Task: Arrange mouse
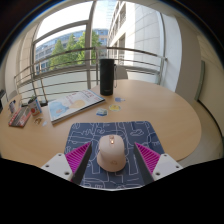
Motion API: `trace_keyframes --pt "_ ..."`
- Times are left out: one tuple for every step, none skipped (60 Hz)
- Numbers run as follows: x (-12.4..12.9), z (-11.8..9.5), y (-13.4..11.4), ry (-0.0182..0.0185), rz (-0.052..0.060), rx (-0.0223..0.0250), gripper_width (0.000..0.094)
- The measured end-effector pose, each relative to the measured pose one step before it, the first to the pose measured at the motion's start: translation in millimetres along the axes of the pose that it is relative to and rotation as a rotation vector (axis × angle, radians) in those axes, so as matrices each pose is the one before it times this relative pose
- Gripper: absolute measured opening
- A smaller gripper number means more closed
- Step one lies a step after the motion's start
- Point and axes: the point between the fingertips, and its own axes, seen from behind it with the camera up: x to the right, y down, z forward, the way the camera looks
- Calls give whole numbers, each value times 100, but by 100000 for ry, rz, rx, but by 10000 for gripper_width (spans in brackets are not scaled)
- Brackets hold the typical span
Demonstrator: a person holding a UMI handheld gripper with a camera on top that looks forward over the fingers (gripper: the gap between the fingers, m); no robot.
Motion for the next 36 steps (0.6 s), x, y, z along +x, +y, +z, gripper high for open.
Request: trace_keyframes --pt "-28 -562 -148 303 -304 429 857" --pt "97 -775 -376 47 -327 59 855" --pt "-141 -647 -157 229 -259 470 855" --pt "-74 -665 -166 317 -158 491 851" --pt "-25 -730 -194 345 -178 518 851" --pt "-37 -761 -203 373 -303 552 848" --pt "-102 -750 -207 237 -393 582 850" --pt "-92 -818 -198 210 -476 615 851" --pt "-43 -869 -273 108 -429 566 851" --pt "-15 -851 -243 344 -376 742 852" --pt "-22 -870 -234 578 -370 843 851" --pt "-18 -862 -213 539 -413 758 850" --pt "-39 -871 -217 401 -392 759 851" --pt "-52 -890 -247 303 -346 872 851" --pt "-64 -909 -264 244 -232 922 852" --pt "16 -831 -233 202 -142 757 850" --pt "-23 -930 -227 202 -75 624 851" --pt "-53 -836 -117 305 -42 547 851" --pt "-41 -860 -95 260 -22 464 852" --pt "-52 -822 -89 205 -36 478 852" --pt "-69 -836 -98 211 32 544 852" --pt "-25 -807 -57 266 26 478 851" --pt "-13 -823 -55 267 -7 412 850" --pt "28 -907 -10 373 -125 389 850" --pt "-10 -668 -73 312 -17 180 850" --pt "-16 -648 43 286 -94 217 849" --pt "-24 -629 87 239 -143 98 850" --pt "-18 -645 57 211 -140 70 850" --pt "1 -604 63 211 -87 120 849" --pt "-23 -599 52 182 -32 93 851" --pt "-25 -739 256 136 -6 190 851" --pt "-38 -547 83 40 -24 -56 851" --pt "-20 -416 116 46 10 -80 853" --pt "-34 -433 127 14 -51 -26 851" --pt "-4 -457 122 28 -97 99 852" --pt "0 -419 101 70 -86 109 851"
